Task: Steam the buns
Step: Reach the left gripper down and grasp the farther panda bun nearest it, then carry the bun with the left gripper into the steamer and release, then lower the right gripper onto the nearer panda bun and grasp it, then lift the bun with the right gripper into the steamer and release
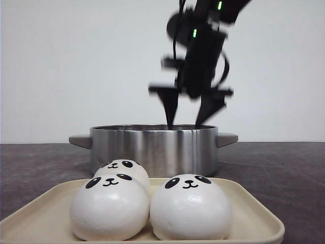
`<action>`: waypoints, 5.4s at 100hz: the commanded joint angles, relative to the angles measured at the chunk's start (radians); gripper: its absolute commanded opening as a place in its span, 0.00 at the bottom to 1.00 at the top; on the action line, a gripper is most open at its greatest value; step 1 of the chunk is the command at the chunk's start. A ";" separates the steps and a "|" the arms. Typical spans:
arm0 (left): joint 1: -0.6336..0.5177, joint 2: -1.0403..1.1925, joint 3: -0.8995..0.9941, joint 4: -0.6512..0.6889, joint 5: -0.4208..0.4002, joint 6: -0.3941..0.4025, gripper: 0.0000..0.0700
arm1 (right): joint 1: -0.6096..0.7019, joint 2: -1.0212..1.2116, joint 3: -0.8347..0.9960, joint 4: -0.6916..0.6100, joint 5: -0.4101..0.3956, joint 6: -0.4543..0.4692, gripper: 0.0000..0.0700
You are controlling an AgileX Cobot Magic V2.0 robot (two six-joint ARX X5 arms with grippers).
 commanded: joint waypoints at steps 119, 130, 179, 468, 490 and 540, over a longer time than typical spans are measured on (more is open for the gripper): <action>-0.554 1.082 0.168 0.228 -0.153 -0.182 0.86 | 0.190 -0.764 0.083 -0.157 0.034 0.008 0.01; -0.554 1.133 0.180 0.216 -0.153 -0.182 0.86 | 0.190 -0.764 0.083 -0.158 0.033 0.008 0.01; -0.559 1.145 0.245 0.163 -0.157 -0.164 0.01 | 0.190 -0.763 0.083 -0.174 0.034 0.004 0.01; -0.462 0.674 0.687 -0.167 -0.382 -0.027 0.85 | 0.431 -0.330 -0.593 -0.129 -0.151 0.397 0.46; -0.462 0.674 0.687 -0.173 -0.382 -0.027 0.85 | 0.431 -0.332 -0.591 -0.085 -0.151 0.383 0.02; -0.462 0.674 0.687 -0.158 -0.382 -0.027 0.85 | 0.273 -0.445 -0.192 -0.063 0.022 0.122 0.01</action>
